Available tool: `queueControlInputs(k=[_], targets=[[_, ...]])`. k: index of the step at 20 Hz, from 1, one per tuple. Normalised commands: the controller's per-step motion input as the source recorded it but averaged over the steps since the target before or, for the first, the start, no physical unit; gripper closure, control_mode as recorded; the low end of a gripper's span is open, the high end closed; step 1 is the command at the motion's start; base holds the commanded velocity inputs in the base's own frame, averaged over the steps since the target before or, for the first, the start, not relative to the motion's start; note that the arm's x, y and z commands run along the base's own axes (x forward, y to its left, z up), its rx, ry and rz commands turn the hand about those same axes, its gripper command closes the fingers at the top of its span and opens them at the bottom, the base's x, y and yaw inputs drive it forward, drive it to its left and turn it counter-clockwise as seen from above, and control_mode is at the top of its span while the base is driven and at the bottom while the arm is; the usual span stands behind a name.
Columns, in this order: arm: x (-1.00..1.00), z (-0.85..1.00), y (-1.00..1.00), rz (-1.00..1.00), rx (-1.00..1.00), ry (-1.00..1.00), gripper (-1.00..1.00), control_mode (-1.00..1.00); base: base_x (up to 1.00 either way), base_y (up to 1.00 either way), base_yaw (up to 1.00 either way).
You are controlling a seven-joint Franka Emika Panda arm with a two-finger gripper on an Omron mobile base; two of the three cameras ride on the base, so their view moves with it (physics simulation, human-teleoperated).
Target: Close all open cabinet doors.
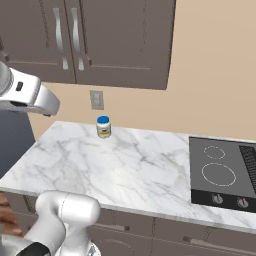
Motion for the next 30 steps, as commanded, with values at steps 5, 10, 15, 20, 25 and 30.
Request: queueControlInputs(k=[5, 10, 15, 20, 25, 30], targets=[[-0.35, -0.05, -0.09, 0.02, -0.07, 0.11, -1.0, -1.0, 0.0, 0.0, 0.0], [-0.08, -0.1, -0.11, 0.06, -0.01, 0.04, -1.0, -1.0, 0.0, 0.0, 0.0], [0.0, -0.21, 0.0, 0.0, 0.0, 0.06, -1.0, -1.0, 0.0, 0.0, 0.0], [0.0, -0.27, 0.0, 0.0, 0.04, 0.03, -1.0, -1.0, 0.0, 0.0, 0.0], [0.0, -0.25, 0.0, 0.0, 0.04, 0.0, -1.0, -1.0, 0.0, 0.0, 0.0], [0.0, -0.26, 0.0, 0.0, 0.04, 0.0, -1.0, -1.0, 0.0, 0.0, 0.0]])
